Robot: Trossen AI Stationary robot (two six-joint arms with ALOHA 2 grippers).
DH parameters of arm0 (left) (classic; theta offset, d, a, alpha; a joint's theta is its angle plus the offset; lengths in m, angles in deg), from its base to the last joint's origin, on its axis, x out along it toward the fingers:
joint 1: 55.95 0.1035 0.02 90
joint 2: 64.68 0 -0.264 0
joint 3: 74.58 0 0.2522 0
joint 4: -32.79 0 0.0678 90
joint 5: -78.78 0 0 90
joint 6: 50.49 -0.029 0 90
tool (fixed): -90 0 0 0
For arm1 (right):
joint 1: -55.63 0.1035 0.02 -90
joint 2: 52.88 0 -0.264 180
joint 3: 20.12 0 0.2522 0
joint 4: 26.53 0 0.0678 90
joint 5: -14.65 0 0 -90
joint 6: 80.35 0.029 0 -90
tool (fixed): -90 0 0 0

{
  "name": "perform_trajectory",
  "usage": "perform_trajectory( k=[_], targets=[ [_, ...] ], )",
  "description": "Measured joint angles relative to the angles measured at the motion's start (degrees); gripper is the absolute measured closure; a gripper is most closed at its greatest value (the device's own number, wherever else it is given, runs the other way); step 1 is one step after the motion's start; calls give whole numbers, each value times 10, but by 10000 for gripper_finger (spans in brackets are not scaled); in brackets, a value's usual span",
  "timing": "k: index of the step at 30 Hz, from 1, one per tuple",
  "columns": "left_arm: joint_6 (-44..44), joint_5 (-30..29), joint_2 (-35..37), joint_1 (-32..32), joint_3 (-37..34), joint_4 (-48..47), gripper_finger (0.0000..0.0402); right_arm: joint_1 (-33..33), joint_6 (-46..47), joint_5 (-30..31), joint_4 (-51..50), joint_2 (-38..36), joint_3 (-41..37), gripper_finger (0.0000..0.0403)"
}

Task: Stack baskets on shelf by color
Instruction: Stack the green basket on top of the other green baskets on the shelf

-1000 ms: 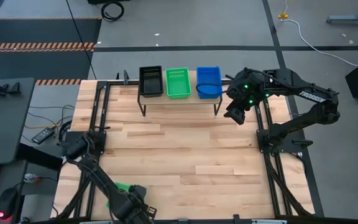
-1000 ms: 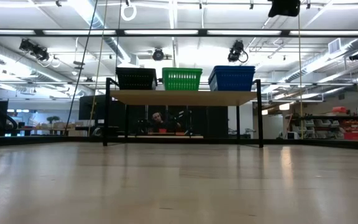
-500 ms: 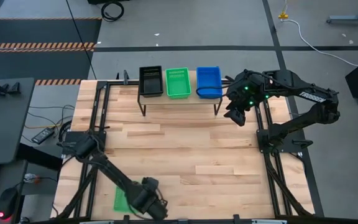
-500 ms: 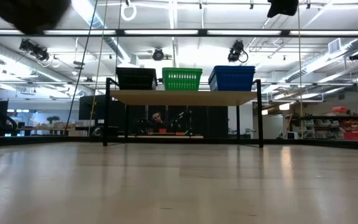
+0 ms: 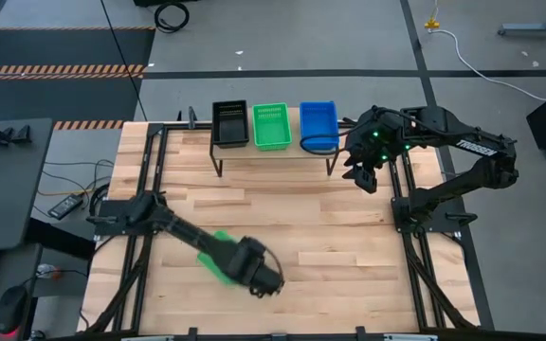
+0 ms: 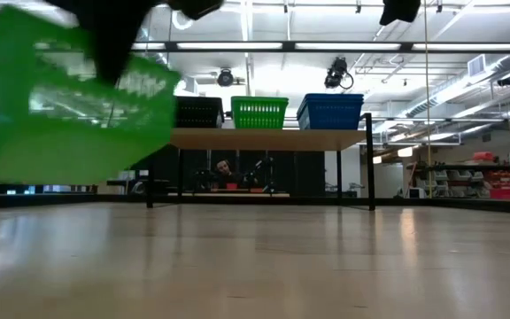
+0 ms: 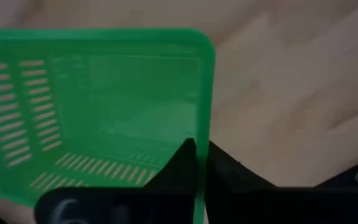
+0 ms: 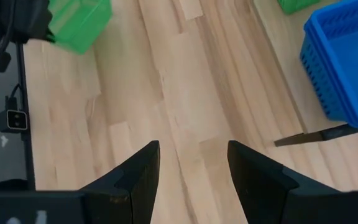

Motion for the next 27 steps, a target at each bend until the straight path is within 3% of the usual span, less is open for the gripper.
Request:
perform_trajectory(
  k=[8,27],
  targets=[
    [-124,-49,0,81,116,-129,391,0,-41,13,-1,0,0,208],
    [-380,-201,1,214,265,-131,391,-44,-89,28,-2,0,0,208]
  ],
)
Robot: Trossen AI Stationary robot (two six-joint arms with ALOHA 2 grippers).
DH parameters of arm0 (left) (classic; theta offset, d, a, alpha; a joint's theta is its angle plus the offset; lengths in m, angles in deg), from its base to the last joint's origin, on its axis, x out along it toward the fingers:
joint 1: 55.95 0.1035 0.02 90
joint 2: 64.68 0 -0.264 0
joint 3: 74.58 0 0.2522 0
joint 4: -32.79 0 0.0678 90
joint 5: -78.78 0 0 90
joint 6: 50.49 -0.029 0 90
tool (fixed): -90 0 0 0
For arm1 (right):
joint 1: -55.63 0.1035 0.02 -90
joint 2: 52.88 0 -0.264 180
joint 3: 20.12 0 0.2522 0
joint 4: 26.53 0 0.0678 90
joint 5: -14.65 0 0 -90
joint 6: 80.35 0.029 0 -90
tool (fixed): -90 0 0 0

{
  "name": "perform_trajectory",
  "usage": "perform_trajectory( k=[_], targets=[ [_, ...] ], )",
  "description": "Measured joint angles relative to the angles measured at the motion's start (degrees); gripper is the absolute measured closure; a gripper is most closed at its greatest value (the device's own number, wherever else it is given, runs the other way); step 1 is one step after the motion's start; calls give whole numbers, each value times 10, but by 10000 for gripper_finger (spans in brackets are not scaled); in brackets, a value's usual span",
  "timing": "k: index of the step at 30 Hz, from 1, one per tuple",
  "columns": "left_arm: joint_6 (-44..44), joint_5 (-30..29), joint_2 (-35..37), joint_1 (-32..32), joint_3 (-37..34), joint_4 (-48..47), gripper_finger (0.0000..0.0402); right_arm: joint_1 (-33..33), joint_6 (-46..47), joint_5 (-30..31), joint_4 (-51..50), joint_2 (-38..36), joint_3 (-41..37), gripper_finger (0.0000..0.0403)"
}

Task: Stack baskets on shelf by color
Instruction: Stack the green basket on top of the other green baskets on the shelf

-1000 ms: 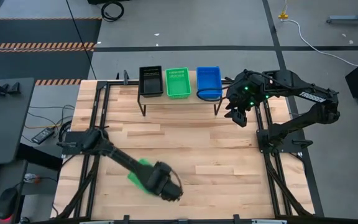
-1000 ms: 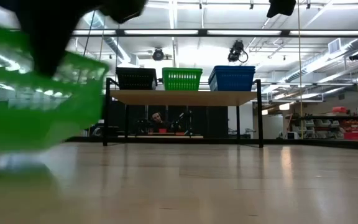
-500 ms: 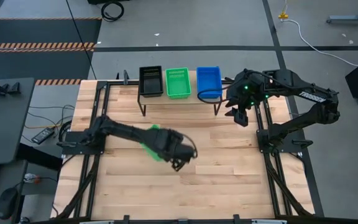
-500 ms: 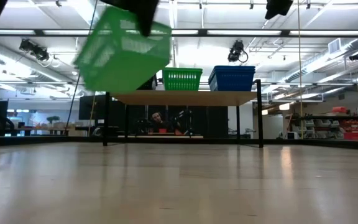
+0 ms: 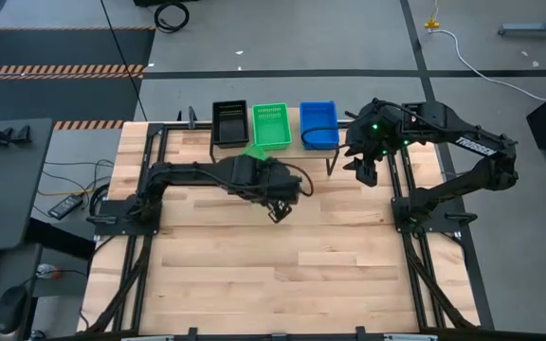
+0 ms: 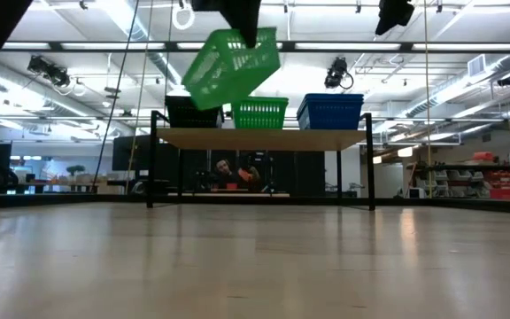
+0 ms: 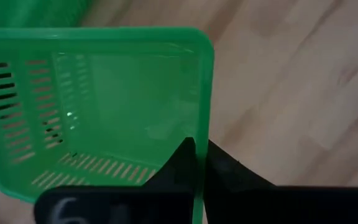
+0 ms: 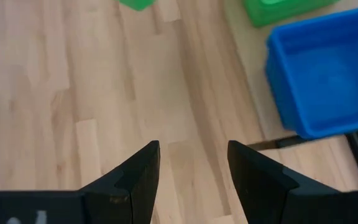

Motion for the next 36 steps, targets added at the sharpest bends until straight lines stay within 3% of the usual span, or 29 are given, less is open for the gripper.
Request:
perform_trajectory(
  k=[11,26,32,36],
  targets=[
    [-236,-135,43,30,-5,17,391,-15,116,17,-12,0,0,208],
    [-519,-152,42,76,-5,142,390,-12,217,45,-27,0,0,208],
    [-552,-150,42,114,-5,148,389,-12,241,45,-44,0,0,208],
    [-547,-115,42,149,-5,144,389,-12,242,45,-58,0,0,208]
  ],
)
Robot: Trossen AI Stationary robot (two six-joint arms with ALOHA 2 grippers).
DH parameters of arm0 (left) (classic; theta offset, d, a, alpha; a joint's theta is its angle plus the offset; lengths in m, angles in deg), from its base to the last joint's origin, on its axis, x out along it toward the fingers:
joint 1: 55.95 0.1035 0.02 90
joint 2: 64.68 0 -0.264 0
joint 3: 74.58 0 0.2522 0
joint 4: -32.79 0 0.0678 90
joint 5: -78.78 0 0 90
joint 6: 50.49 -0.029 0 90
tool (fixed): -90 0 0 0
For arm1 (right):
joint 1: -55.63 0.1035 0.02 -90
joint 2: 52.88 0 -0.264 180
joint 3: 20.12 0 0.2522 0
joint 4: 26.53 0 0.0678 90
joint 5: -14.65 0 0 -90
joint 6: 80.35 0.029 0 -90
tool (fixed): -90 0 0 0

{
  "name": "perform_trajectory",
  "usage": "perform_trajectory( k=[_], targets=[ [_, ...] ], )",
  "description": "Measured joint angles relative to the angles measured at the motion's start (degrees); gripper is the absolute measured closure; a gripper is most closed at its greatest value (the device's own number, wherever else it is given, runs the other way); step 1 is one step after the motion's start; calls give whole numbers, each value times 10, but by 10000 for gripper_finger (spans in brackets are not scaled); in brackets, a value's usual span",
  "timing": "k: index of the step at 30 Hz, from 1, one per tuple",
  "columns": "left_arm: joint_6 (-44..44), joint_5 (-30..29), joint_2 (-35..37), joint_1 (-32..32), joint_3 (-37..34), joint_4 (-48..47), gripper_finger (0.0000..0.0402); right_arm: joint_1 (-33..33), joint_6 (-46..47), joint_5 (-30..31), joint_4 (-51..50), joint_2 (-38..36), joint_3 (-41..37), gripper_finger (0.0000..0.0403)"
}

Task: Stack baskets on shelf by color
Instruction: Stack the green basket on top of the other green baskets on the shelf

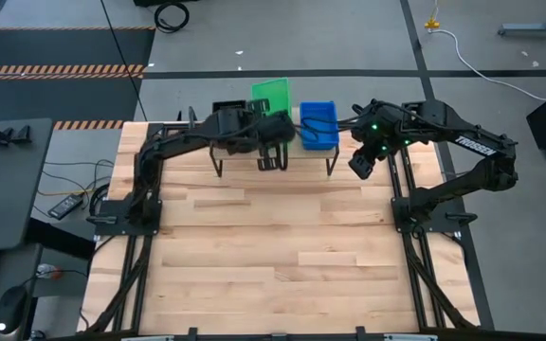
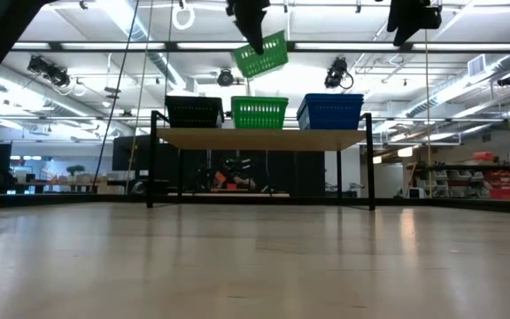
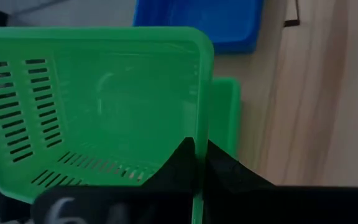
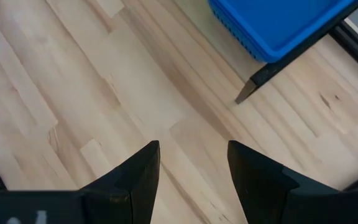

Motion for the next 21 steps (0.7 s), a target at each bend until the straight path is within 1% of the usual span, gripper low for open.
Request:
perform_trajectory(
  k=[2,4,7,12,18,20,21],
  targets=[
    [2,17,0,15,0,-1,389,0,0,0,-4,0,0,208],
    [3,22,0,25,0,-3,389,0,0,0,-7,0,0,208],
    [3,25,0,34,0,-12,388,0,0,0,-7,0,0,208],
    [4,58,-4,46,-1,-28,388,0,0,2,-4,0,0,208],
    [2,60,-5,52,-1,-32,388,0,-1,2,12,0,0,208],
    [16,75,-5,55,-1,-32,388,0,-5,2,19,0,0,208],
    [24,92,-5,56,-1,-30,388,0,-7,2,22,0,0,208]
  ],
)
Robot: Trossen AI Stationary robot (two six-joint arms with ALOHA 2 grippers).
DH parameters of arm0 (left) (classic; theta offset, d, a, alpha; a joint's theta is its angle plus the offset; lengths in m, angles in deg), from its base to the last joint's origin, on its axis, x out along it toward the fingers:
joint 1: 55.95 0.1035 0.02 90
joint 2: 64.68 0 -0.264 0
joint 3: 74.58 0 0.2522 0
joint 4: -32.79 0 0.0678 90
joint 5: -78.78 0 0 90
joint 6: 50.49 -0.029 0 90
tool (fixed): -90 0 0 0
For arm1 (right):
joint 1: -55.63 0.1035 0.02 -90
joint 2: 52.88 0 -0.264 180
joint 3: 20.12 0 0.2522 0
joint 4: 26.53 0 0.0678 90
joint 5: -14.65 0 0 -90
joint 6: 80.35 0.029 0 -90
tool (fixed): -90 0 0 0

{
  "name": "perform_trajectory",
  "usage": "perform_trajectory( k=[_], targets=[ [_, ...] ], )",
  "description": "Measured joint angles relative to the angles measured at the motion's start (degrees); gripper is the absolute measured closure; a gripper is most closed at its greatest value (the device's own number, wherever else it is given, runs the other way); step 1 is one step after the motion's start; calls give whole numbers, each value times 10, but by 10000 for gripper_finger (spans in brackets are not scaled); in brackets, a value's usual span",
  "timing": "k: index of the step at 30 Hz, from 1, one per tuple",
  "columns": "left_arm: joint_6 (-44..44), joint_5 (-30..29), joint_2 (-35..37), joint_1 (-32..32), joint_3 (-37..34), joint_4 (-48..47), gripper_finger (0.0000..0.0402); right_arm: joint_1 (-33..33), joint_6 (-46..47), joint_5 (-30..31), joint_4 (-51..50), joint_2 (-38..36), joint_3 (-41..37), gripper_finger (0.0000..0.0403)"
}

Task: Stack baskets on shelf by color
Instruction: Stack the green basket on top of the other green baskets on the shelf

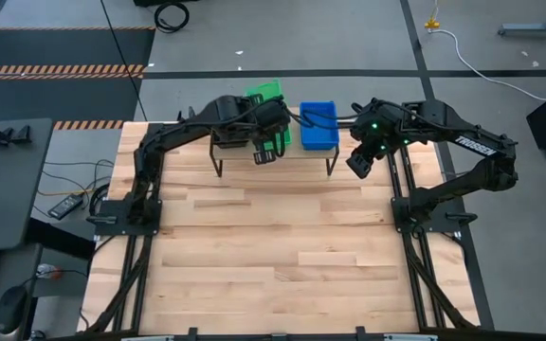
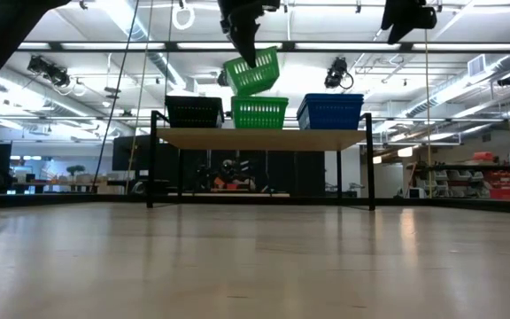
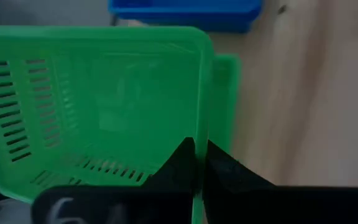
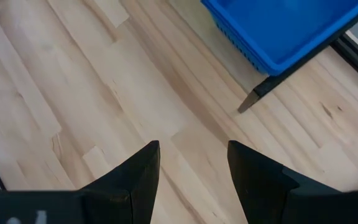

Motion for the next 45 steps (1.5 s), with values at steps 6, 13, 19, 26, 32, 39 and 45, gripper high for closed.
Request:
perform_trajectory(
  k=[6,13,19,26,32,39,45],
  targets=[
    [10,23,0,5,-31,19,388,0,-9,0,13,0,0,208],
    [6,22,0,5,-70,20,388,0,-24,0,21,0,0,208],
    [6,20,0,4,-74,31,388,0,-38,0,25,0,0,208],
    [-24,23,0,4,-74,32,388,0,-54,0,37,0,0,208],
    [-31,29,0,4,-74,33,381,0,-59,0,42,0,0,208],
    [-31,29,0,5,-74,37,355,-1,-69,0,43,0,0,208],
    [-30,29,0,5,-74,38,339,-1,-69,0,46,0,0,208]
  ],
)
